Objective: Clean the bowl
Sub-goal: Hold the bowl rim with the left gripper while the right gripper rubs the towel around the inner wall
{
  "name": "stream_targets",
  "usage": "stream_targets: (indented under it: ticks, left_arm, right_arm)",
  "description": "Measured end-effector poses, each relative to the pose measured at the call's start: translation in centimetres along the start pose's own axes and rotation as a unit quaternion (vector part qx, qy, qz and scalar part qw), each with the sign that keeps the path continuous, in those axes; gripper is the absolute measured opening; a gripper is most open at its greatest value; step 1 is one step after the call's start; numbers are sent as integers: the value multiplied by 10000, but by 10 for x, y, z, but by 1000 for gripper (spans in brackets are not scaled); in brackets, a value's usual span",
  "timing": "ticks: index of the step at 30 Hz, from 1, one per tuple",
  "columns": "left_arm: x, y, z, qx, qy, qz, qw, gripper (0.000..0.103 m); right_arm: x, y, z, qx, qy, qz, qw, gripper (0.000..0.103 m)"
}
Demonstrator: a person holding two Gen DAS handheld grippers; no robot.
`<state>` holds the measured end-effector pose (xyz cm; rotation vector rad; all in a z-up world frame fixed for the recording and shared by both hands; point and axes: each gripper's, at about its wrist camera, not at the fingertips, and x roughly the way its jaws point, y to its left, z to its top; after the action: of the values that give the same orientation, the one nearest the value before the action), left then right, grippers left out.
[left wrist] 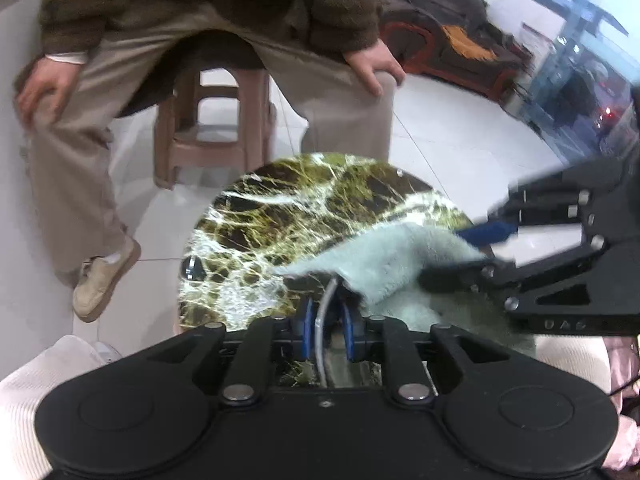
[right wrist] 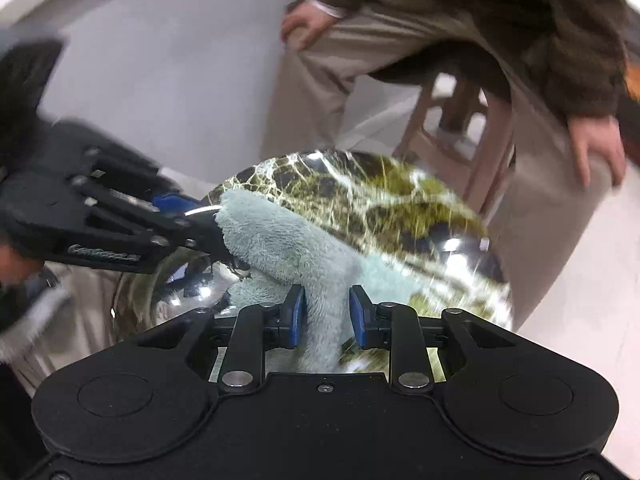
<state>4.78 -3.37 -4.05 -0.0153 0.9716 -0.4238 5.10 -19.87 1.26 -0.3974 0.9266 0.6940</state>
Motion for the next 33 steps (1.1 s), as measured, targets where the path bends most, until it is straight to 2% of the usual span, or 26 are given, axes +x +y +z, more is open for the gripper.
stream_targets:
  ticks: [8,12,15,18,21,26,32,33]
  left_arm:
    - [1,-3,-6,0,141,-59,9999,14]
    - [1,-1,-7,-98,121,-123,9998,13]
    - [1,2,-6,-151,144,-206,9996,13]
    - [2,1,-5,-85,168,-208,9996,14]
    - [1,-5,-5,101,179,-123,9997,14]
    - [2,-7,-5,159,193,-66,9997,15]
    - [3,-3,-6,117,163,-141,9997,14]
    - [3,-3,-6,129,169,-153,9997,14]
  right_arm:
    - [18,21,26,-850,93,-18,9963,30]
    - [10,14,12,-416,146,-145,9989,23]
    - [2,8,-8,-133,410,-221,9988,21]
    - [-4,16,-15,-270,521,-307,9978,21]
    - [-2,23,-2,-600,407,-502,9961,21]
    - [10,24,21,-774,220,-341,9962,23]
    - [2,9,-10,-360,619,-169,9973,23]
    - [0,13,-9,-445,645,-228,9967,23]
